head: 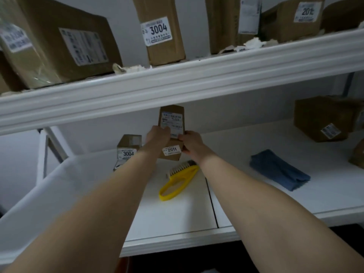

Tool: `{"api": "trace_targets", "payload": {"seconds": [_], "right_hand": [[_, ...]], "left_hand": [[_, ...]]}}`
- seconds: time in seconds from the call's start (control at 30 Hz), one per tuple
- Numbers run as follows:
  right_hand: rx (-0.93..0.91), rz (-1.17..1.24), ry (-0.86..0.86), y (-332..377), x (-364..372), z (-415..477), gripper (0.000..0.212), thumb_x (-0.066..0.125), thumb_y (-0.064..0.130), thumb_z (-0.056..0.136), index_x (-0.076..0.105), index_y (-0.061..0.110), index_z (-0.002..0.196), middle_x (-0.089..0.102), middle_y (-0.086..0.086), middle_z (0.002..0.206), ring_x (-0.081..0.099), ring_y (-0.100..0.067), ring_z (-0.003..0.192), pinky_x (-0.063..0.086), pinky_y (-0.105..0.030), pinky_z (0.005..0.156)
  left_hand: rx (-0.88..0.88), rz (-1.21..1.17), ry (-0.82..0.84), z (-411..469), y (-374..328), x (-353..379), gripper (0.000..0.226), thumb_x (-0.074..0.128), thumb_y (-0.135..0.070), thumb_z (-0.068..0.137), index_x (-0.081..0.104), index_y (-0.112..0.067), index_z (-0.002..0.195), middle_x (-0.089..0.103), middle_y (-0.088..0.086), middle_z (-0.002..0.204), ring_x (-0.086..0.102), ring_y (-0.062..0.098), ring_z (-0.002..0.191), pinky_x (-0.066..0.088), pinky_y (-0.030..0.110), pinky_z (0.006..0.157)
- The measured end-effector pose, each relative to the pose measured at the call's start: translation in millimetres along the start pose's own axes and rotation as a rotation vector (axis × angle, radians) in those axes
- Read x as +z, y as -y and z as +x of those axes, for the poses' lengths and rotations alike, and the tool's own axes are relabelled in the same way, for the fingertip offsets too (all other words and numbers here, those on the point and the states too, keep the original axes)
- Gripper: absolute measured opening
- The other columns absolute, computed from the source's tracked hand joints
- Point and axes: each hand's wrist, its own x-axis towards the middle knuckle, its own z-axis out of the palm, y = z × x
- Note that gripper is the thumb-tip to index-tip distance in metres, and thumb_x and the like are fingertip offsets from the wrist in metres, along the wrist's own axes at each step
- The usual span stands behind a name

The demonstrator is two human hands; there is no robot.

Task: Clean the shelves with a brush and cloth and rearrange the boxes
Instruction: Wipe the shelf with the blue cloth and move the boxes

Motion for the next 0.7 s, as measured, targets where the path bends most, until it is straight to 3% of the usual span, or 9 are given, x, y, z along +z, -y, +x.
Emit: {"api": "trace_targets", "payload": {"seconds": [0.1, 0.17, 0.23, 0.4, 0.47, 0.53, 0.6, 0.67, 0.7], "right_hand": [[-0.022, -0.052, -0.006, -9.1, 17.3, 1.3, 0.006, 0.057, 0.004, 0.090, 0.063, 0.006, 0.091, 0.068, -0.020, 0.102, 0.067, -0.036, 0.094, 0.054, -0.052, 0.087], [-0.016, -0.108, -0.011, -16.5, 21.8, 2.7, 0.018, 0.060, 0.008, 0.089, 0.064, 0.001, 0.104, 0.068, -0.022, 0.107, 0.067, -0.036, 0.094, 0.055, -0.051, 0.086], [-0.012, -0.158, 0.009, -23.2, 23.1, 1.3, 0.018, 0.064, 0.010, 0.085, 0.067, 0.002, 0.101, 0.069, -0.023, 0.104, 0.068, -0.035, 0.091, 0.056, -0.050, 0.085], [0.001, -0.257, 0.024, -30.6, 23.2, 5.0, 0.008, 0.066, 0.005, 0.080, 0.066, 0.008, 0.087, 0.069, -0.025, 0.100, 0.069, -0.036, 0.088, 0.056, -0.051, 0.082], [-0.037, -0.368, -0.021, -27.4, 19.5, 3.7, 0.014, 0.064, 0.011, 0.084, 0.068, 0.005, 0.096, 0.068, -0.022, 0.109, 0.066, -0.034, 0.097, 0.054, -0.046, 0.089], [-0.075, -0.519, -0.094, -20.2, 7.1, -0.3, 0.027, 0.057, 0.014, 0.089, 0.066, 0.000, 0.111, 0.062, -0.018, 0.121, 0.059, -0.032, 0.110, 0.049, -0.034, 0.093], [-0.093, -0.648, -0.118, -14.7, -11.7, -4.1, 0.016, 0.051, 0.010, 0.089, 0.065, 0.004, 0.088, 0.063, -0.016, 0.112, 0.057, -0.029, 0.108, 0.045, -0.026, 0.079], [-0.090, -0.743, -0.177, -10.1, -38.0, -7.8, 0.024, 0.047, 0.010, 0.090, 0.050, 0.013, 0.066, 0.057, -0.010, 0.086, 0.053, -0.025, 0.097, 0.037, -0.022, 0.061], [-0.084, -0.779, -0.190, -7.8, -53.0, -12.3, 0.021, 0.045, 0.010, 0.091, 0.056, 0.009, 0.074, 0.058, -0.009, 0.090, 0.053, -0.026, 0.099, 0.040, -0.022, 0.065]], "left_hand": [[0.000, 0.010, 0.037, 5.4, 12.4, -1.6, 0.037, 0.047, -0.028, 0.094, 0.054, -0.006, 0.124, 0.063, 0.015, 0.114, 0.063, 0.028, 0.094, 0.053, 0.034, 0.083], [0.005, 0.075, 0.062, 8.0, 19.9, 0.4, 0.038, 0.047, -0.025, 0.093, 0.053, -0.005, 0.125, 0.059, 0.017, 0.121, 0.059, 0.031, 0.108, 0.049, 0.040, 0.096], [0.000, 0.139, 0.087, 9.3, 25.5, 5.0, 0.039, 0.047, -0.024, 0.094, 0.053, -0.003, 0.126, 0.055, 0.019, 0.128, 0.052, 0.034, 0.118, 0.043, 0.043, 0.103], [-0.006, 0.301, 0.115, 12.8, 29.1, 15.6, 0.038, 0.048, -0.022, 0.094, 0.051, -0.005, 0.127, 0.058, 0.016, 0.125, 0.055, 0.029, 0.115, 0.045, 0.037, 0.101], [0.004, 0.353, 0.090, 12.8, 26.1, 15.7, 0.041, 0.049, -0.026, 0.093, 0.050, -0.004, 0.128, 0.055, 0.017, 0.127, 0.052, 0.030, 0.117, 0.046, 0.035, 0.097], [0.082, 0.399, 0.067, 8.5, 19.1, 16.7, 0.033, 0.049, -0.023, 0.093, 0.053, -0.005, 0.121, 0.054, 0.016, 0.123, 0.054, 0.030, 0.108, 0.048, 0.031, 0.079], [0.175, 0.421, 0.081, 2.8, 10.8, 20.4, 0.026, 0.046, -0.015, 0.092, 0.055, -0.007, 0.115, 0.055, 0.015, 0.123, 0.057, 0.027, 0.095, 0.042, 0.025, 0.064], [0.243, 0.379, 0.101, -4.2, 1.0, 32.2, 0.033, 0.043, -0.010, 0.093, 0.052, -0.005, 0.124, 0.050, 0.016, 0.132, 0.054, 0.031, 0.109, 0.042, 0.026, 0.073], [0.280, 0.331, 0.119, -10.9, -5.8, 41.7, 0.035, 0.043, -0.009, 0.093, 0.052, -0.005, 0.127, 0.048, 0.016, 0.134, 0.052, 0.031, 0.116, 0.043, 0.030, 0.083]]}}
